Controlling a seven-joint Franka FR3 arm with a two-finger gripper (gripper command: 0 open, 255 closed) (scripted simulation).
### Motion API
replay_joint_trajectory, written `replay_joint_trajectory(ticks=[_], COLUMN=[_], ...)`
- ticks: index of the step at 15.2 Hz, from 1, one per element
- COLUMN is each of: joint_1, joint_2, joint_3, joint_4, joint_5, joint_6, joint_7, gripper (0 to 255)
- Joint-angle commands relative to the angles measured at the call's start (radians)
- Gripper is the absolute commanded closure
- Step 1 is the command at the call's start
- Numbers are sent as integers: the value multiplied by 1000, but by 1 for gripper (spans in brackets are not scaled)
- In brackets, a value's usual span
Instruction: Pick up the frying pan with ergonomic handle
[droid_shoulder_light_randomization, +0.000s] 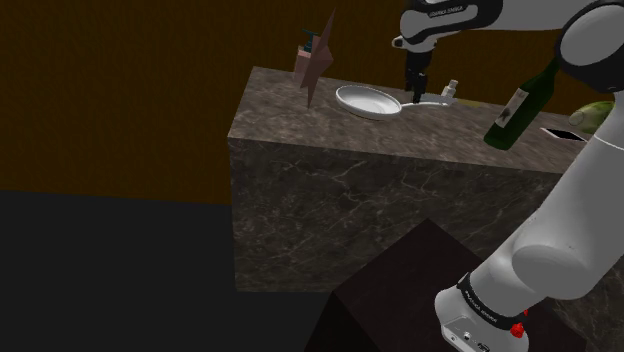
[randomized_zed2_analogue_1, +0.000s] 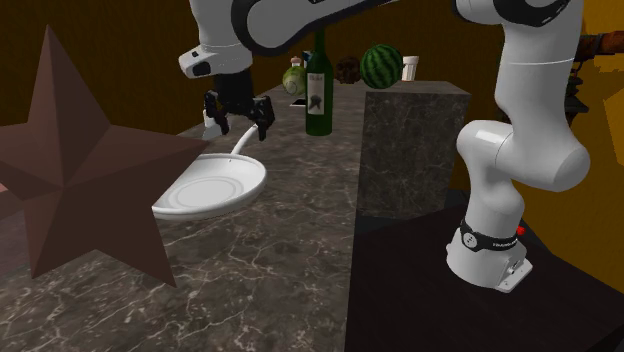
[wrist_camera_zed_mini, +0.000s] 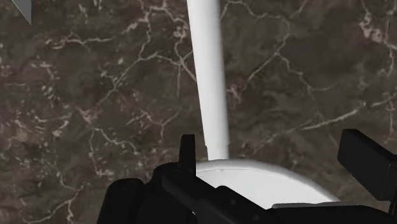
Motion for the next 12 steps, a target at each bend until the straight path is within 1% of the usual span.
replay_joint_trajectory(ticks=[1,2,9,11,12], joint_1=[-18,-22,-24,-24,-24], joint_2=[92,104,119,119,119], joint_3=[-2,0,1,2,1], joint_4=[90,102,21,21,23], joint_5=[13,14,13,13,13], joint_6=[2,2,94,94,94], joint_7=[-79,-89,-65,-65,-66], gripper=[0,0,0,0,255])
